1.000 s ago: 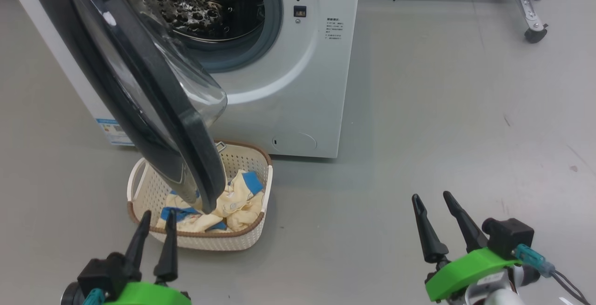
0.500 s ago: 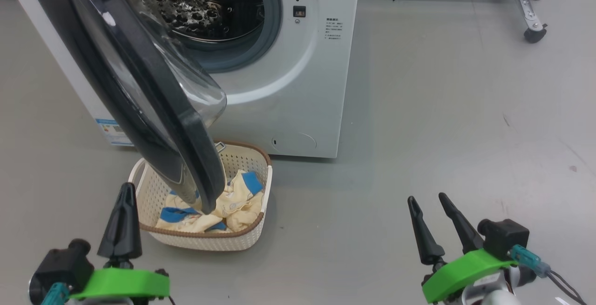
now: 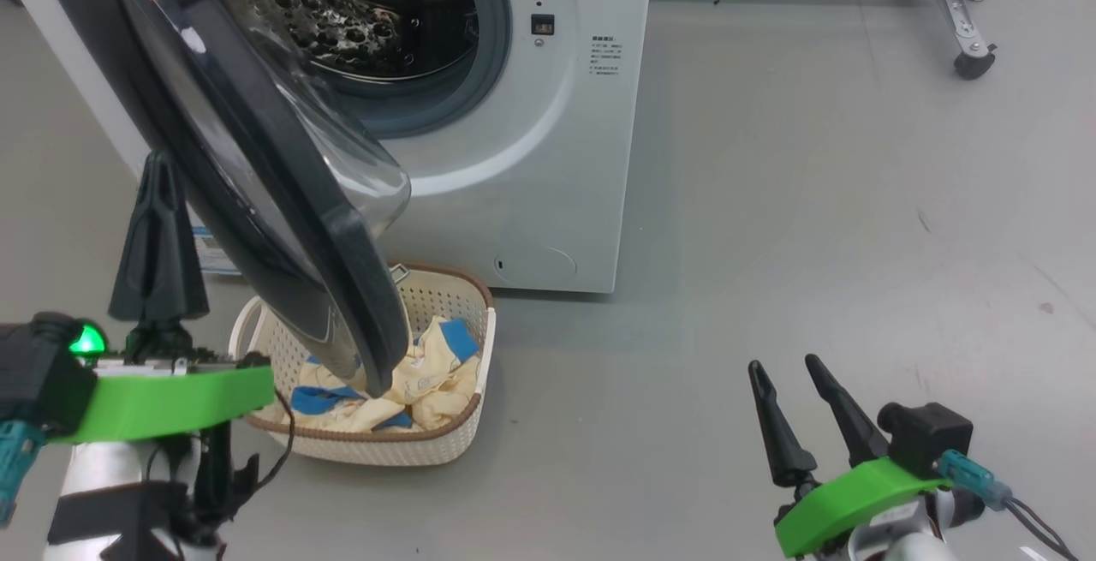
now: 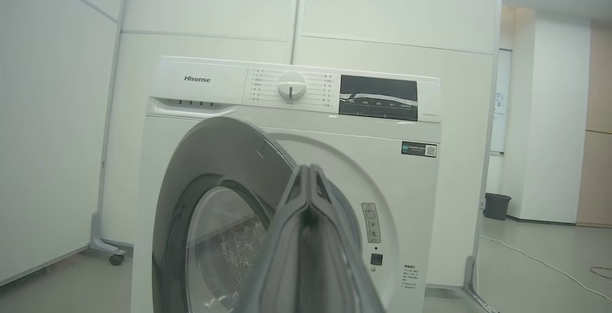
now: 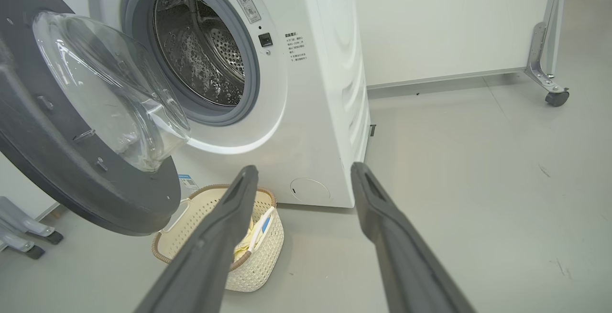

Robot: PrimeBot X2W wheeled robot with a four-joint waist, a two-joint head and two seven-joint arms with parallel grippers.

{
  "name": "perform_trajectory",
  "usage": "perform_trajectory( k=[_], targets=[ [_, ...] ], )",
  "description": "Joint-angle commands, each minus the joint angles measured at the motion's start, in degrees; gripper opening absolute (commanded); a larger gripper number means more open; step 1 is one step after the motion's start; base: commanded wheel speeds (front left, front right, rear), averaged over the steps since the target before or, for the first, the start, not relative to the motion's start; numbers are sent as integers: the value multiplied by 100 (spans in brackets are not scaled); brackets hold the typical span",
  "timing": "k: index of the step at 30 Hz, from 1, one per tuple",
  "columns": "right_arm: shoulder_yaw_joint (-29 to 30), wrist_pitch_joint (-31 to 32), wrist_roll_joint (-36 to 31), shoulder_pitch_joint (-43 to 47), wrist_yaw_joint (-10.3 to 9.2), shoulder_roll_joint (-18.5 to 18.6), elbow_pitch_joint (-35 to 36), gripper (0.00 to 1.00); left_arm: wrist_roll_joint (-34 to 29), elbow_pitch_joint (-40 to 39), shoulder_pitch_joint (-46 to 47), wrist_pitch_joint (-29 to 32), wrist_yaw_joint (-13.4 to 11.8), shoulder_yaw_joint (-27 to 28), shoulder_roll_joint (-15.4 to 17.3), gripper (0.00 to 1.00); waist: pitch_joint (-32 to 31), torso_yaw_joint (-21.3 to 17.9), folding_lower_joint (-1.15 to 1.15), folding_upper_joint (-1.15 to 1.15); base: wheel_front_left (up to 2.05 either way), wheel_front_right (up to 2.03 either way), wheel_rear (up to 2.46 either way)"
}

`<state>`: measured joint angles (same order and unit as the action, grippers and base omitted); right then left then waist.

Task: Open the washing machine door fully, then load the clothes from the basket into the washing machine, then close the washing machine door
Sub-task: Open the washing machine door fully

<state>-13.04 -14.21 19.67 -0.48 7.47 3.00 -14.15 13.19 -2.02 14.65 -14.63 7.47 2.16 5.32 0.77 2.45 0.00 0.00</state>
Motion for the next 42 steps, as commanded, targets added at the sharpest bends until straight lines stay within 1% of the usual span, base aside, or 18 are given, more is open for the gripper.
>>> perform_trajectory(
  k=[1,8,9,14,18,23,31,37,42],
  targets=[
    [-130,-79,30,-281,2,-13,166,100,38,-232,393,-4,2,25,184,0,-1,-18,0,0,0,0,0],
    [-123,-79,49,-301,2,-13,165,100,211,-206,671,398,2,-706,212,0,14,-78,0,0,0,0,0],
    [-123,-79,49,-301,2,-13,165,100,211,-206,671,398,2,-706,212,0,14,-78,0,0,0,0,0],
    [-152,-79,88,-320,2,-13,165,100,305,-103,722,598,2,-1159,227,0,34,-129,0,0,0,0,0],
    [-139,-79,103,-321,2,-13,166,100,415,3,724,696,2,-1391,251,0,54,-162,0,0,0,0,0],
    [-138,-79,110,-331,2,-13,163,100,526,193,757,772,2,-1619,277,0,86,-184,0,0,0,0,0],
    [-239,-79,79,-390,2,-13,93,100,640,777,817,896,2,-1940,308,0,134,-273,0,0,0,0,0],
    [-248,-79,60,-441,2,-13,54,100,793,1330,936,806,2,-1996,269,0,174,-335,0,0,0,0,0],
    [-286,-79,68,-445,2,-13,35,100,900,1947,1055,819,2,-2001,280,0,198,-375,0,0,0,0,0]
  ],
)
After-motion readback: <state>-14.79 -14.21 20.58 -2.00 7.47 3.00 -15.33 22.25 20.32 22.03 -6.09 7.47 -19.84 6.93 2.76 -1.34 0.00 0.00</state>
